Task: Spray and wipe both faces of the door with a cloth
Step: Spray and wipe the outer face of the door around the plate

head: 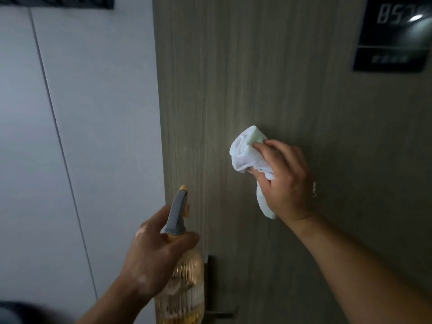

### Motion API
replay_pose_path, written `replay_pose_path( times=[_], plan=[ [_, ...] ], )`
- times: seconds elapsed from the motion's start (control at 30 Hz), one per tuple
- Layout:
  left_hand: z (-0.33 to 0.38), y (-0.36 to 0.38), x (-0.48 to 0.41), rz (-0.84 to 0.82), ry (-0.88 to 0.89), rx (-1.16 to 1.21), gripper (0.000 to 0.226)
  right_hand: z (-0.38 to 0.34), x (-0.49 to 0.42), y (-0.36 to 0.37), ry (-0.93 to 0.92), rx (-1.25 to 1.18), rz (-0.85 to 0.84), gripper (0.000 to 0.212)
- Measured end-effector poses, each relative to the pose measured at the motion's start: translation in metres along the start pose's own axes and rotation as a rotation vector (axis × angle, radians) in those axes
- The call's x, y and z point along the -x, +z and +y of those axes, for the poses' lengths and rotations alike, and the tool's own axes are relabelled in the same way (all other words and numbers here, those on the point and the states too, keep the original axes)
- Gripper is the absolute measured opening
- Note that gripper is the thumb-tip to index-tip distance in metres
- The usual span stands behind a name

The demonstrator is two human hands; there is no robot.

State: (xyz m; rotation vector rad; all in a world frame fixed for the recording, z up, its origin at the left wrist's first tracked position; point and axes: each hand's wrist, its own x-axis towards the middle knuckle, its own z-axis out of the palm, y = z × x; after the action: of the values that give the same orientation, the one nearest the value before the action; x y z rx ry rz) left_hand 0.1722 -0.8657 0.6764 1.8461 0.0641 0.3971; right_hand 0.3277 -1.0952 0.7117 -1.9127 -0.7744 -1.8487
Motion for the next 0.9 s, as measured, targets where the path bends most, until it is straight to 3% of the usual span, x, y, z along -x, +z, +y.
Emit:
replay_pose_path(
  times=[0.33, 0.53, 0.73, 0.9],
  plan=[
    [0.039, -0.036, -0.021, 0.121, 0.035, 0.007, 0.038, -0.048, -0.087, 0.032, 0.062, -0.082, 0.101, 0.029],
    [0.037, -0.068, -0.040, 0.126, 0.045, 0.029, 0.036, -0.092, -0.046, 0.061, -0.089, -0.015, -0.034, 0.036],
    [0.023, -0.101, -0.072, -0.013, 0.118, -0.008, 0.036, -0.128, 0.024, 0.075, -0.156, 0.013, -0.147, 0.032],
    [0.015, -0.114, -0.096, -0.196, 0.192, -0.011, 0.038, -0.147, 0.061, 0.060, 0.020, -0.025, -0.243, 0.028]
  ],
)
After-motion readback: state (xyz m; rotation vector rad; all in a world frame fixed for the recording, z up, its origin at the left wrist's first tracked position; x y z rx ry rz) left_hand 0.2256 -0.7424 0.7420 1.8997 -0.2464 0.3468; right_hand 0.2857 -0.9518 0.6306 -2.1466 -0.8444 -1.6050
